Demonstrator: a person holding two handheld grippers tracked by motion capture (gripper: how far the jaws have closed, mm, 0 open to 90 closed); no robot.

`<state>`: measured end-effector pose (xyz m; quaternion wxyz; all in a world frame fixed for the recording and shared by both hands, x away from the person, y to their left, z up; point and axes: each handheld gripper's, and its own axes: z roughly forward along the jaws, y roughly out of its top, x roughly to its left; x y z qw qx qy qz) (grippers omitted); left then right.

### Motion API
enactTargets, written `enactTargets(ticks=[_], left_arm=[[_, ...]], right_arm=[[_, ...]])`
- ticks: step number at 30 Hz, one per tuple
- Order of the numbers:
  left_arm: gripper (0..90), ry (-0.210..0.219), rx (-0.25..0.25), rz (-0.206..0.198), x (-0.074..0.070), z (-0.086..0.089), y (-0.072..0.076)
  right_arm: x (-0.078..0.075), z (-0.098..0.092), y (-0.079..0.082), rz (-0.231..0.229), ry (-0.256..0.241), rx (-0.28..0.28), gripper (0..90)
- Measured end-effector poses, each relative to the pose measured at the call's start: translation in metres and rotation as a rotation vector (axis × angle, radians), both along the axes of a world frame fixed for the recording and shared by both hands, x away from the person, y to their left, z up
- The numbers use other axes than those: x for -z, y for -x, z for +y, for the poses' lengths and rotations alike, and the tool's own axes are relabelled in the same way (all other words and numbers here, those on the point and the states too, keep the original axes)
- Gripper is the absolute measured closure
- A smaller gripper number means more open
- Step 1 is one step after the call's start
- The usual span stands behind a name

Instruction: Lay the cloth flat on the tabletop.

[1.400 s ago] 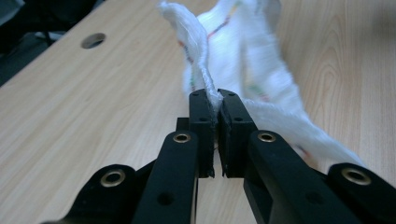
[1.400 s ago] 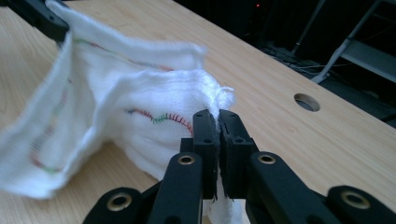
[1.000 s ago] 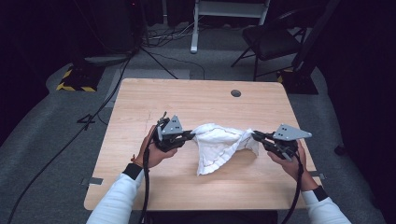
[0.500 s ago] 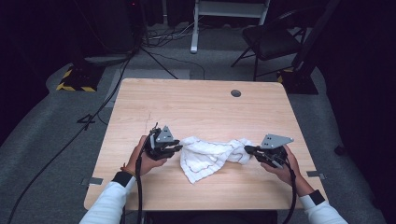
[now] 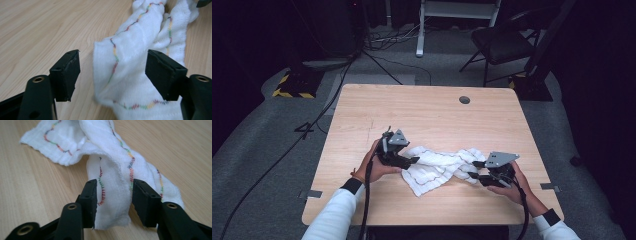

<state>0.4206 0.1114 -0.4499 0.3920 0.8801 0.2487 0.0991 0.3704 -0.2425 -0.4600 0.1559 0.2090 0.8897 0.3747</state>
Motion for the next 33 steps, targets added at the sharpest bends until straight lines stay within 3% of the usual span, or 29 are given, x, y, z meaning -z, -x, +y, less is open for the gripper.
enactTargets(ticks=[3,4,5,7,8,10,11,12,13,14,18,19,20,25,30,33], left_arm=[[30.5,-0.026,0.002,0.019,0.007,-0.014,-0.012],[32.1,-0.054,0.003,0.031,0.01,-0.017,-0.017],[39.5,-0.064,0.017,0.054,0.014,-0.019,-0.021],[43.4,-0.058,0.021,0.085,0.022,-0.016,-0.031],[54.5,-0.061,0.014,0.09,0.023,-0.015,-0.033],[65.1,-0.06,0.005,0.082,0.027,-0.011,-0.039],[72.4,-0.102,0.002,0.042,0.028,-0.01,-0.039],[76.2,-0.102,0.002,0.042,0.028,-0.01,-0.039],[80.5,-0.14,0.011,0.012,0.029,-0.01,-0.038],[83.9,-0.146,0.002,-0.002,0.029,-0.009,-0.037],[86.1,-0.134,-0.057,-0.038,0.024,-0.002,-0.037],[86.4,-0.108,-0.119,-0.046,0.02,0.008,-0.04],[86.5,-0.108,-0.119,-0.046,0.02,0.008,-0.04],[86.6,-0.12,-0.26,-0.06,0.02,0.035,-0.046],[86.4,-0.14,-0.296,-0.025,0.026,0.058,-0.049],[84.5,-0.127,-0.304,-0.003,0.028,0.061,-0.05]], right_arm=[[0.01,0.004,-0.003,0.021,0.038,0.006,55.0],[0.012,0.005,-0.003,0.027,0.046,0.004,60.6],[0.016,0.005,-0.002,0.023,0.057,-0.024,77.8],[0.016,0.005,-0.001,0.012,0.063,-0.028,81.6],[0.014,0.005,0.002,0.002,0.06,-0.053,84.9],[0.012,0.004,0.003,-0.001,0.054,-0.062,85.3],[0.01,0.003,0.006,-0.002,0.055,-0.073,85.7],[0.009,0.003,0.007,-0.011,0.06,-0.075,85.8],[0.007,0.002,0.009,-0.014,0.059,-0.075,85.8],[0.006,0.001,0.01,-0.017,0.055,-0.073,85.8],[0.005,-0.002,0.015,-0.023,0.068,-0.073,85.8],[0.004,-0.005,0.018,-0.028,0.073,-0.068,85.9],[0.004,-0.007,0.019,-0.032,0.074,-0.066,85.9],[0.005,-0.015,0.019,-0.033,0.082,-0.042,85.9],[0.01,-0.021,0.019,-0.012,0.074,-0.041,85.5],[0.012,-0.024,0.021,0.002,0.063,-0.043,85.1]])
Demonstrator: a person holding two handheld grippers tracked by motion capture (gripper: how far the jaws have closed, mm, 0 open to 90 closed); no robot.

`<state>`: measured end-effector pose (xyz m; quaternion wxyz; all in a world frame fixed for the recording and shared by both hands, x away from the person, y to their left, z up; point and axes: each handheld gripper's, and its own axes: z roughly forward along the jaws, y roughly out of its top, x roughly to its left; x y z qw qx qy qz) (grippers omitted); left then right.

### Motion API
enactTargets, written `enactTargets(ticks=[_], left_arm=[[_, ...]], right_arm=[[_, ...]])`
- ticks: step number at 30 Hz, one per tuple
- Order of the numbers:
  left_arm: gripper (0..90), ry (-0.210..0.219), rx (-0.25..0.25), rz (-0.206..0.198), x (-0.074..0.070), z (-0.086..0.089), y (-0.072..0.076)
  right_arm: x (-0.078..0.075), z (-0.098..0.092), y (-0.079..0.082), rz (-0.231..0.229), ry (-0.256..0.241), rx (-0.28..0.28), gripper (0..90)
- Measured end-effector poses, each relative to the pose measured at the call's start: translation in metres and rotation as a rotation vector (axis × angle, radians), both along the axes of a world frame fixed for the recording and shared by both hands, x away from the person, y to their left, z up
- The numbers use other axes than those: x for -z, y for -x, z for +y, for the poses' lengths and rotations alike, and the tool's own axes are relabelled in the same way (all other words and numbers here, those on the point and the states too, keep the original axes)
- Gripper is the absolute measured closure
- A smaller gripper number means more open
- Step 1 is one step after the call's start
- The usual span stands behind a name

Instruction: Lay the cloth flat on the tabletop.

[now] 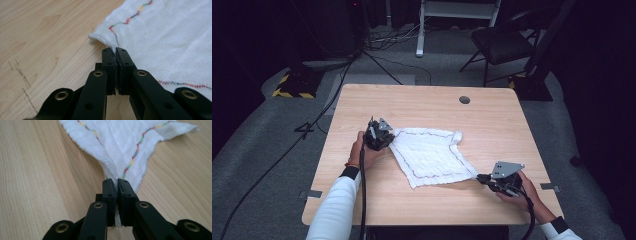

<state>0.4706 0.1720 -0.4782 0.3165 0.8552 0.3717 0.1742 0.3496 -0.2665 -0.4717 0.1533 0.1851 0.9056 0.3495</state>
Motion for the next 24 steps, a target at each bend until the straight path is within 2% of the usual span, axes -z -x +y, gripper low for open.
enactTargets(ticks=[2,5,6,7,8,9,11,12,13,14,15,16,17,18,19,24], left_arm=[[73.3,0.005,-0.009,0.004,0.0,-0.001,0.002],[60.2,0.037,0.017,-0.014,-0.01,-0.006,0.012],[50.7,0.047,0.078,-0.028,-0.018,-0.014,0.023],[48.0,0.047,0.078,-0.028,-0.018,-0.014,0.023],[48.0,0.039,0.121,-0.049,-0.022,-0.021,0.032],[42.2,0.036,0.142,-0.06,-0.024,-0.025,0.037],[40.8,0.046,0.185,-0.05,-0.026,-0.035,0.05],[37.3,0.044,0.207,-0.05,-0.027,-0.04,0.057],[37.1,0.052,0.258,-0.04,-0.026,-0.05,0.069],[37.0,0.052,0.258,-0.04,-0.026,-0.05,0.069],[37.0,0.053,0.28,-0.028,-0.025,-0.055,0.075],[37.2,0.05,0.351,-0.005,-0.022,-0.064,0.085],[37.6,0.05,0.351,-0.005,-0.022,-0.064,0.085],[38.2,0.057,0.39,0.033,-0.017,-0.072,0.092],[38.9,0.057,0.39,0.033,-0.017,-0.072,0.092],[44.1,0.041,0.46,0.109,-0.003,-0.087,0.096]], right_arm=[[0.002,-0.002,0.0,0.01,0.002,0.004,82.5],[0.005,-0.006,0.001,0.012,0.003,0.022,71.0],[0.004,-0.008,0.001,0.02,-0.001,0.027,55.5],[0.004,-0.008,0.001,0.02,-0.001,0.027,55.5],[0.002,-0.008,0.001,0.023,0.007,0.028,51.5],[0.0,-0.01,0.002,0.014,-0.001,0.036,46.0],[-0.003,-0.012,0.002,0.004,-0.011,0.038,45.9],[-0.008,-0.014,0.002,-0.01,-0.045,0.051,43.8],[-0.011,-0.016,0.001,-0.014,-0.063,0.057,42.8],[-0.013,-0.017,0.001,-0.026,-0.078,0.063,42.1],[-0.013,-0.017,0.001,-0.026,-0.078,0.063,42.1],[-0.017,-0.017,0.0,-0.031,-0.106,0.068,39.0],[-0.017,-0.017,0.0,-0.031,-0.106,0.068,39.0],[-0.019,-0.015,-0.001,-0.052,-0.112,0.074,38.1],[-0.019,-0.015,-0.001,-0.052,-0.112,0.074,38.1],[-0.023,-0.004,-0.014,-0.076,-0.111,0.105,40.8]])
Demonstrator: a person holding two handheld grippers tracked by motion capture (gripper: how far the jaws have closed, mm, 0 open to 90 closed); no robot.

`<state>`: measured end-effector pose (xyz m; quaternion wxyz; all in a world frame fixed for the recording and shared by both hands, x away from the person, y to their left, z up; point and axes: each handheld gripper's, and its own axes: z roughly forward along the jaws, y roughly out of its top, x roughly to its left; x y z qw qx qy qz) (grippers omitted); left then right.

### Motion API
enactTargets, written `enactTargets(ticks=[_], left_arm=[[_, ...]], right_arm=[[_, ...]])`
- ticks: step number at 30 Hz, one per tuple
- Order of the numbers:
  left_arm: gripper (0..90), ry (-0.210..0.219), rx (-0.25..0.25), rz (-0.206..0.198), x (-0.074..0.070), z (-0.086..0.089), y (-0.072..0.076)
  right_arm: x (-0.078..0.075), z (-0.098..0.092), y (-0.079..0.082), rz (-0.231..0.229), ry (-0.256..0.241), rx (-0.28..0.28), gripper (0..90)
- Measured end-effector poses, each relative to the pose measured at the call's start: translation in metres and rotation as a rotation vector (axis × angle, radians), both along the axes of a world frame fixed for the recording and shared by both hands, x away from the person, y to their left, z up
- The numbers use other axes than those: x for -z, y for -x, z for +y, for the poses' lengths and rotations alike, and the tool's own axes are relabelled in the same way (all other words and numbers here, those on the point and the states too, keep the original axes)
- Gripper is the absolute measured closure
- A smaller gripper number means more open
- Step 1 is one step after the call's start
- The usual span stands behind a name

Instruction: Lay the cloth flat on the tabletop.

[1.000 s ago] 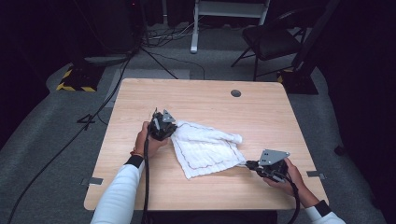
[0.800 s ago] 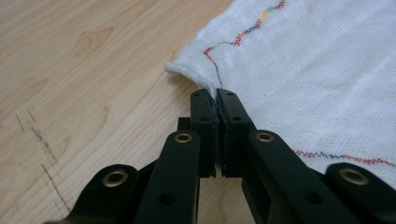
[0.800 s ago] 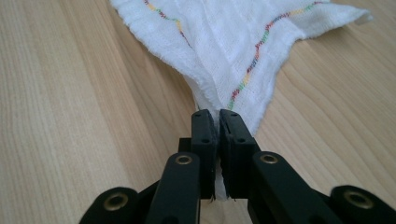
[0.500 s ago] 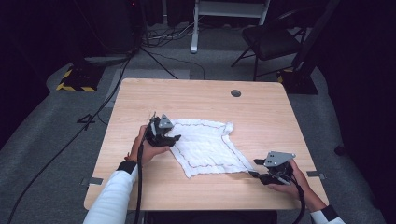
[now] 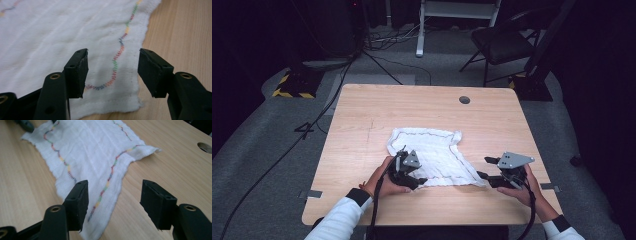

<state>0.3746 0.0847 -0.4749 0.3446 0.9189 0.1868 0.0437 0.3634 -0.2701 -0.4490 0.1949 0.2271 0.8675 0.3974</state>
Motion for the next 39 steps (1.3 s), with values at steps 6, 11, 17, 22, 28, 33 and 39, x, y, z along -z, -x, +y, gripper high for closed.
enactTargets(ticks=[6,11,17,22,28,33,39], left_arm=[[75.5,-0.047,0.099,0.039,0.006,-0.001,0.001],[86.4,-0.048,0.127,0.047,0.009,0.003,0.002],[89.4,-0.043,0.138,0.049,0.01,0.009,0.004],[89.7,-0.05,0.146,0.049,0.01,0.011,0.009],[89.8,-0.042,0.154,0.065,0.01,0.024,0.022],[89.8,-0.011,0.13,0.093,0.012,0.038,0.024],[89.8,-0.025,0.133,0.091,0.011,0.042,0.032]], right_arm=[[0.019,0.017,-0.03,0.059,0.073,0.013,41.0],[0.029,0.031,-0.044,0.076,0.112,0.007,40.6],[0.038,0.034,-0.046,0.105,0.144,0.001,39.4],[0.037,0.027,-0.037,0.135,0.145,-0.002,40.3],[0.038,0.022,-0.023,0.139,0.136,0.009,41.9],[0.037,0.016,-0.008,0.157,0.136,0.024,41.9],[0.038,0.012,0.004,0.172,0.122,0.033,41.9]])
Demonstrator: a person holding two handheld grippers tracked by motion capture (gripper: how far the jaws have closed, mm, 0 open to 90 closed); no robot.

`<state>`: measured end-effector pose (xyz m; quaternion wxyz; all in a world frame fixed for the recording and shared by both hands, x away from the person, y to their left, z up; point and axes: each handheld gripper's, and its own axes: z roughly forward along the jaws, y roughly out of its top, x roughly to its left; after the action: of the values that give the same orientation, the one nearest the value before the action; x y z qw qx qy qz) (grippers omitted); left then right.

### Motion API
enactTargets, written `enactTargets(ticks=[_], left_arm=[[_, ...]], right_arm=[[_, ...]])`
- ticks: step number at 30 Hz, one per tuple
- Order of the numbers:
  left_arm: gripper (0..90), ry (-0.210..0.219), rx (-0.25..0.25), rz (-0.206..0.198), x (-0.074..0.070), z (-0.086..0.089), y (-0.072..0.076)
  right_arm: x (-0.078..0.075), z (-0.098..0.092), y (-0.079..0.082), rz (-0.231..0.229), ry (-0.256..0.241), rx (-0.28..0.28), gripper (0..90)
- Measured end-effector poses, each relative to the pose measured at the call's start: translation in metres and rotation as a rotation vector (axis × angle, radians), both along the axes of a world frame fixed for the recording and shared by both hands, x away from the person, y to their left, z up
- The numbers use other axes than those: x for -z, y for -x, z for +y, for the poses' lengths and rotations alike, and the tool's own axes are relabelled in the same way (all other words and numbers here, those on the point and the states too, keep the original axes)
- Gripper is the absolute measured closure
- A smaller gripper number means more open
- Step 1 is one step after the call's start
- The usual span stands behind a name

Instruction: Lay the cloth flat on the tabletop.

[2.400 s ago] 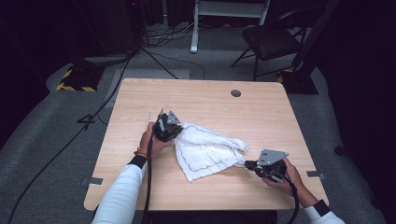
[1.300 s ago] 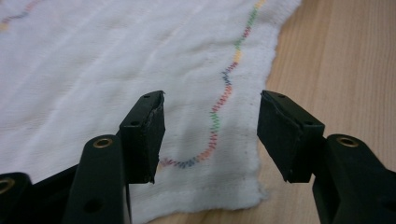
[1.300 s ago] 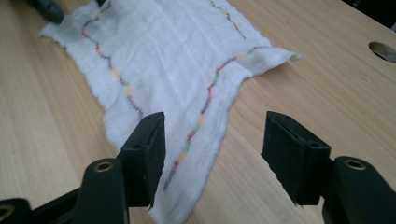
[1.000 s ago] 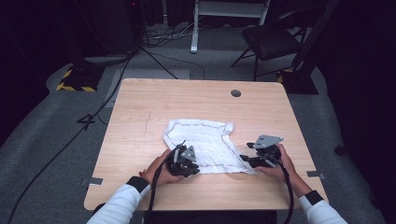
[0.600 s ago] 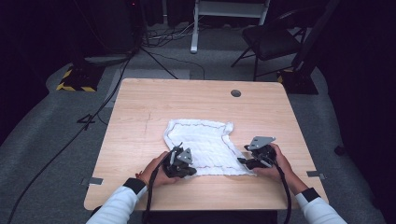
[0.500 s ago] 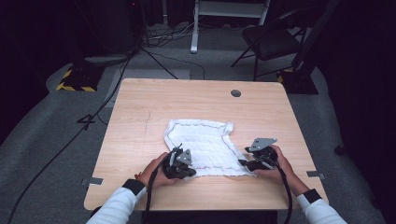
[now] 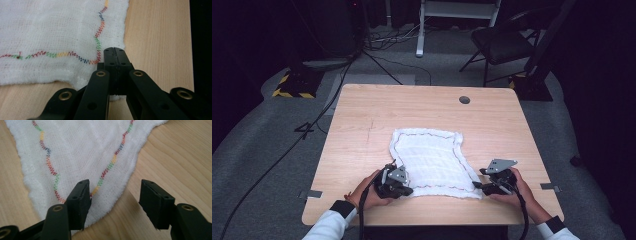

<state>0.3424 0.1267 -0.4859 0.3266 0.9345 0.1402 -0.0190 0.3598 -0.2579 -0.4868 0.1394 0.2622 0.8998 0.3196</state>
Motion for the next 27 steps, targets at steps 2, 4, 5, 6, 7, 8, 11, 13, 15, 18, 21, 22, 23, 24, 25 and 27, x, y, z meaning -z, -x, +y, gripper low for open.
enactTargets(ticks=[2,4,5,6,7,8,11,13,15,18,21,22,23,24,25,27], left_arm=[[89.8,-0.002,0.001,0.001,0.0,0.001,0.004],[89.4,-0.008,-0.003,-0.001,-0.001,0.001,0.009],[88.4,-0.009,-0.009,-0.005,-0.001,0.001,0.01],[88.4,-0.011,-0.012,-0.005,-0.001,0.002,0.012],[85.4,-0.012,-0.021,-0.007,-0.002,0.002,0.014],[77.6,-0.014,-0.028,-0.015,-0.003,0.002,0.014],[64.7,-0.01,-0.092,-0.049,-0.007,0.007,0.013],[51.8,0.015,-0.172,-0.062,-0.011,0.012,0.008],[43.1,0.041,-0.254,-0.08,-0.015,0.018,0.001],[31.1,0.054,-0.36,-0.104,-0.018,0.023,-0.012],[27.5,0.07,-0.437,-0.128,-0.02,0.027,-0.032],[27.1,0.066,-0.454,-0.128,-0.021,0.027,-0.037],[26.1,0.069,-0.478,-0.132,-0.021,0.026,-0.044],[25.2,0.081,-0.495,-0.123,-0.021,0.026,-0.05],[25.2,0.084,-0.511,-0.125,-0.021,0.025,-0.057],[25.3,0.071,-0.528,-0.162,-0.021,0.023,-0.07]], right_arm=[[0.0,-0.001,0.004,0.001,0.002,-0.005,42.4],[0.0,-0.002,0.01,0.012,-0.005,-0.026,46.7],[0.0,-0.002,0.011,0.012,-0.005,-0.029,47.3],[0.0,-0.002,0.011,0.012,-0.005,-0.029,47.3],[-0.001,-0.002,0.013,0.021,-0.006,-0.031,48.1],[-0.001,-0.002,0.014,0.023,-0.001,-0.042,48.0],[-0.004,-0.001,0.015,0.003,0.034,-0.057,41.8],[-0.007,-0.004,0.011,-0.01,0.014,-0.034,42.0],[-0.01,-0.007,0.006,-0.041,0.004,-0.003,43.4],[-0.017,-0.01,-0.006,-0.081,-0.041,0.045,45.7],[-0.023,-0.008,-0.022,-0.101,-0.074,0.071,46.4],[-0.024,-0.005,-0.03,-0.102,-0.083,0.075,46.5],[-0.025,-0.002,-0.036,-0.099,-0.085,0.079,46.5],[-0.025,0.002,-0.043,-0.106,-0.082,0.08,46.5],[-0.026,0.007,-0.049,-0.107,-0.079,0.082,46.2],[-0.027,0.019,-0.066,-0.111,-0.082,0.085,45.9]])
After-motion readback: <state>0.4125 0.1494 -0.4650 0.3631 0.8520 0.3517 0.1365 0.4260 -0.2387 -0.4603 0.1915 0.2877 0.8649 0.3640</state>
